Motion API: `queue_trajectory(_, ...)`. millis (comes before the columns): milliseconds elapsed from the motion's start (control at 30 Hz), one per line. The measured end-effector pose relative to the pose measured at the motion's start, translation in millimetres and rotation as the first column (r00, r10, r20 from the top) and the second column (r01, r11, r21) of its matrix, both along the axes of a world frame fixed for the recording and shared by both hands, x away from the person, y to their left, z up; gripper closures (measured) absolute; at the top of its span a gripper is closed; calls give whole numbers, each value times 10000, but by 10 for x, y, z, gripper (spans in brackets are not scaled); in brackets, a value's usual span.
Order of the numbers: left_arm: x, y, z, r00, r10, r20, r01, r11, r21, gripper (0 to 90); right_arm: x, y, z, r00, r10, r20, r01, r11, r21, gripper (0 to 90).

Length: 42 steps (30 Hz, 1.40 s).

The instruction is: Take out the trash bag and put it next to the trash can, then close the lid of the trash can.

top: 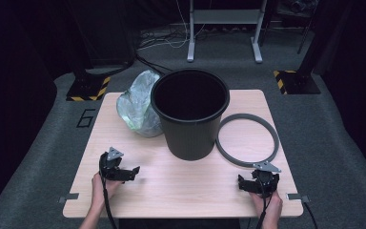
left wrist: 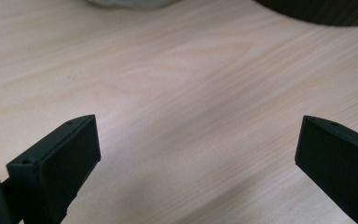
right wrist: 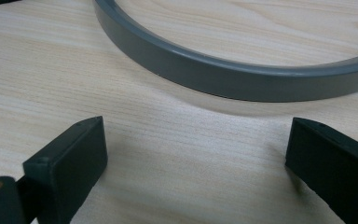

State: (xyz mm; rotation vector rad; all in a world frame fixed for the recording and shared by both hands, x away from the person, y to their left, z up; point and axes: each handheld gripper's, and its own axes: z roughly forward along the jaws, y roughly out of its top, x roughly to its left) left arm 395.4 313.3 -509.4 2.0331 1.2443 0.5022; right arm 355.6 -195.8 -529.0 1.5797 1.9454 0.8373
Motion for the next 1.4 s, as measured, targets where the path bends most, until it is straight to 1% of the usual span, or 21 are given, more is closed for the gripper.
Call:
queue_trajectory(33, -5, -1, -14, 10000, 65, 17, -65, 10000, -35, 0, 4, 0, 0, 10000, 15, 7, -15, 10000, -5, 41)
queue_trajectory(133, -11, -7, -74, 9998, 191, -57, -191, 9998, 53, 0, 7, 0, -1, 10000, 66, 32, -66, 10000, -20, 41)
queue_trajectory(200, -11, -15, -118, 9995, 266, -162, -266, 9996, -5, 0, 5, -1, 0, 10000, 73, 25, -73, 10000, -28, 41)
queue_trajectory(233, -12, -16, -137, 9993, 268, -275, -268, 9996, 1, 0, 2, 0, 1, 10000, 78, 17, -78, 10000, -33, 43)
queue_trajectory(300, -11, -31, -177, 9991, 303, -305, -300, 9995, 83, 0, -10, 5, 3, 9999, 98, 31, -98, 9999, 37, 63)
queue_trajectory(333, -16, -42, -194, 9990, 370, -254, -367, 9992, 124, 0, -15, -3, 4, 9997, 228, 107, -228, 9997, 16, 72)
queue_trajectory(400, -21, -55, -210, 9992, 397, -86, -395, 9989, 237, 0, -27, -7, 11, 9992, 367, 156, -368, 9993, 53, 73)
queue_trajectory(433, -22, -60, -212, 9990, 441, -64, -439, 9986, 280, 0, -36, -14, 17, 9991, 384, 206, -386, 9992, 117, 73)
queue_trajectory(500, -19, -57, -213, 9990, 439, -65, -437, 9988, 237, 0, -49, -43, 26, 9982, 503, 320, -513, 9982, 310, 73)
queue_trajectory(667, -18, -59, -214, 9989, 461, -42, -460, 9986, 278, 0, -96, -131, 45, 9984, 412, 395, -441, 9962, 754, 74)
queue_trajectory(800, -18, -60, -213, 9989, 467, -58, -465, 9985, 293, 0, -115, -193, 95, 9979, 434, 488, -470, 9960, 758, 73)
queue_trajectory(967, 2, -79, -215, 9986, 533, -50, -531, 9983, 239, 0, -66, -259, 179, 9981, 436, 442, -468, 9963, 726, 70)
queue_trajectory(1033, 4, -89, -212, 9983, 577, -47, -575, 9979, 310, 0, -29, -290, 206, 9982, 398, 441, -429, 9965, 718, 70)
queue_trajectory(1200, 8, -100, -213, 9984, 569, -32, -568, 9979, 300, 2, 51, -349, 225, 9988, 300, 377, -329, 9962, 805, 71)
queue_trajectory(1300, 8, -104, -213, 9984, 568, -12, -567, 9979, 305, 2, 86, -375, 249, 9990, 282, 360, -307, 9970, 705, 70)
queue_trajectory(1367, 5, -106, -212, 9984, 555, 36, -556, 9978, 365, 2, 106, -389, 265, 9991, 277, 314, -300, 9966, 766, 68)
queue_trajectory(1400, 6, -105, -211, 9985, 544, 14, -544, 9979, 352, 2, 123, -393, 271, 9992, 258, 296, -278, 9970, 717, 64)
